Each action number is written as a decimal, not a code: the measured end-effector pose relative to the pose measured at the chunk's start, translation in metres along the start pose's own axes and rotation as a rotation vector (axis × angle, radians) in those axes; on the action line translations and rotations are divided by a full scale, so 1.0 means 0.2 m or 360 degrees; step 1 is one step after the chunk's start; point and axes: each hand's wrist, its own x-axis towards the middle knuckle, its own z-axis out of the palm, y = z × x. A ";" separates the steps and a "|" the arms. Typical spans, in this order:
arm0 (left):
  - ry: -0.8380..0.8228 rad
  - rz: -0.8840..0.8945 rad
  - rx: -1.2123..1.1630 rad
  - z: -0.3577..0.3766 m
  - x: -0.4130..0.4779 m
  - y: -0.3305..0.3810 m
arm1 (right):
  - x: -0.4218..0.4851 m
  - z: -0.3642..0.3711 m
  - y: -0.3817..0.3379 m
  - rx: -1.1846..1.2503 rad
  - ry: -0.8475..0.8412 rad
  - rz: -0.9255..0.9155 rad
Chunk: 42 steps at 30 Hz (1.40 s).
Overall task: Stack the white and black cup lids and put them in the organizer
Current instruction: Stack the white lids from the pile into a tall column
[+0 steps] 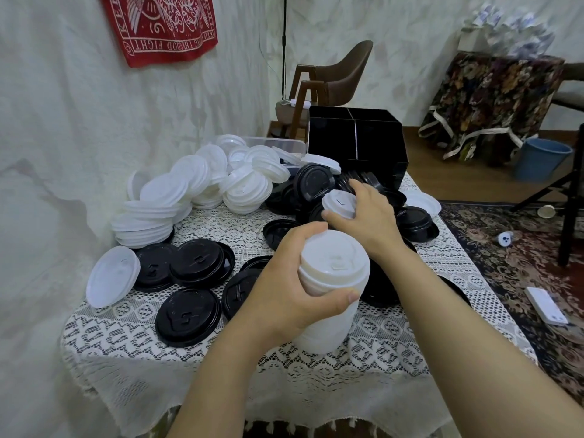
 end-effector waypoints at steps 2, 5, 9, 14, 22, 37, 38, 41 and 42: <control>-0.0003 0.0005 -0.0005 0.00 0.00 0.00 | 0.00 0.01 0.01 -0.0132 0.0029 0.0083; -0.0004 0.0009 0.0008 0.00 0.00 0.00 | 0.00 0.02 0.02 0.0036 0.0045 0.0046; -0.0008 0.0010 0.0005 0.00 0.00 0.00 | -0.02 -0.02 0.02 0.0363 0.0025 -0.0109; -0.0011 0.0004 -0.0023 0.00 0.00 -0.01 | -0.05 -0.09 0.02 0.0434 -0.0031 -0.0296; 0.0019 -0.0029 -0.0048 0.00 0.00 0.00 | -0.17 -0.28 -0.09 0.0655 -0.0173 -0.0529; 0.0068 -0.0006 -0.0258 0.01 0.01 -0.03 | -0.41 -0.29 -0.09 0.0763 -0.0636 -0.0698; 0.0061 -0.0019 -0.0256 0.01 0.01 -0.03 | -0.41 -0.29 -0.09 0.0767 -0.0639 -0.0686; 0.0038 -0.0035 -0.0229 0.00 0.00 -0.03 | -0.42 -0.27 -0.08 0.0762 -0.0635 -0.0686; 0.0029 -0.0037 -0.0222 0.00 0.00 -0.03 | -0.43 -0.27 -0.07 0.0774 -0.0637 -0.0688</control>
